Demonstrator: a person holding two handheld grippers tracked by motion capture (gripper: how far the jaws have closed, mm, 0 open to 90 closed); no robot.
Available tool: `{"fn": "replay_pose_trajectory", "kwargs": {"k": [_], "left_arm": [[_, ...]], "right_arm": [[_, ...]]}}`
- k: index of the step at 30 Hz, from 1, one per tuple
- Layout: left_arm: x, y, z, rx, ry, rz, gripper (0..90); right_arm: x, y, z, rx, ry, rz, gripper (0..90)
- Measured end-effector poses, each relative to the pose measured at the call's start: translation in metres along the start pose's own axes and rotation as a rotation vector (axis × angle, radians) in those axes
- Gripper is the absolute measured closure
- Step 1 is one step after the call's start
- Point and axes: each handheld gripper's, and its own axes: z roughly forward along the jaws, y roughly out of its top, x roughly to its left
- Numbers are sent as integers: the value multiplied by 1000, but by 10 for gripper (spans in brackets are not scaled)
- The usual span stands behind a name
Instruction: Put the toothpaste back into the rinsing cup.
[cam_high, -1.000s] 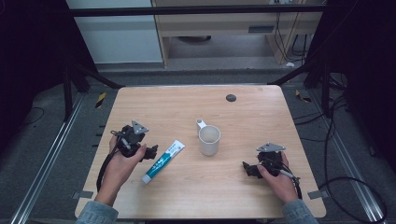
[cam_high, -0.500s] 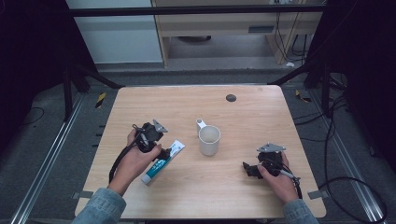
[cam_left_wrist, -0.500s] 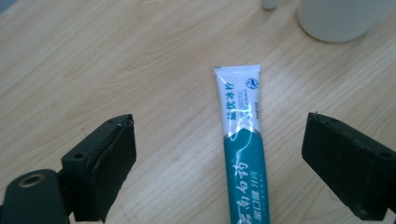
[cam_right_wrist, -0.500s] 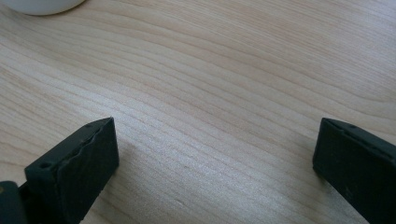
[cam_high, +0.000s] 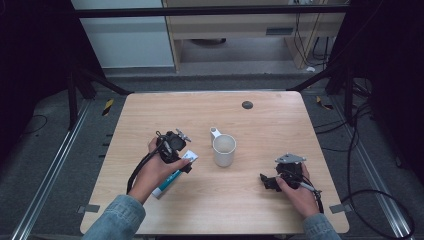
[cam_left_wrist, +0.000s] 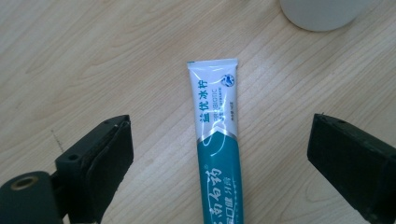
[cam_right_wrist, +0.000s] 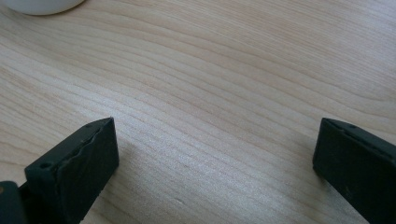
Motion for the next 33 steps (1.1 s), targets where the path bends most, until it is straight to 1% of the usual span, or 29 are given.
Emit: {"fn": "replay_pose_trajectory", "kwargs": {"k": [1, 3, 5, 6, 7, 8, 9, 10, 11, 13, 16, 18, 19, 20, 24, 26, 29, 33], "left_arm": [[0, 1, 1, 2, -9, -11, 95], [-3, 2, 5, 15, -18, -14, 104], [-4, 2, 10, 35, -22, -14, 131], [-5, 3, 12, 39, -23, -22, 133], [-4, 3, 12, 41, -18, -22, 166], [-4, 3, 12, 39, -13, -25, 180], [-2, 3, 13, 36, -14, -35, 180], [0, 3, 14, 38, -19, -49, 201], [2, 2, 15, 43, -21, -55, 201], [3, 0, 19, 66, -24, -53, 223], [6, -1, 25, 75, -39, -69, 277], [9, -3, 30, 87, -45, -74, 296], [9, -3, 32, 89, -50, -83, 303], [11, -4, 35, 92, -60, -93, 336], [15, -7, 44, 103, -75, -112, 357], [16, -9, 48, 99, -97, -130, 377], [14, -9, 51, 103, -96, -130, 403], [11, -9, 53, 98, -94, -132, 412]], "right_arm": [[0, 0, 0, 0, 0, 0, 5], [0, 0, 0, 0, 0, 0, 5], [0, 0, 0, 0, 0, 0, 5], [0, 0, 0, 0, 0, 0, 5], [0, 0, 0, 0, 1, 0, 5], [0, 0, 0, 0, 1, 1, 5], [0, 0, 0, 0, 1, 1, 5], [0, 0, 0, 0, 0, 0, 5], [0, 0, 0, 0, 0, 0, 5], [0, 0, 0, 0, 0, 0, 5], [0, 0, 0, 0, 0, 0, 5], [0, 0, 0, 0, 0, 0, 5], [0, 0, 0, 0, -1, -1, 5], [0, 0, 0, 0, 0, 0, 5], [0, 0, 0, 0, 0, -1, 5], [0, 0, 0, 0, -1, -2, 5], [0, 0, 0, 0, 0, -4, 5], [0, 0, 0, 1, -1, -1, 5]]}}
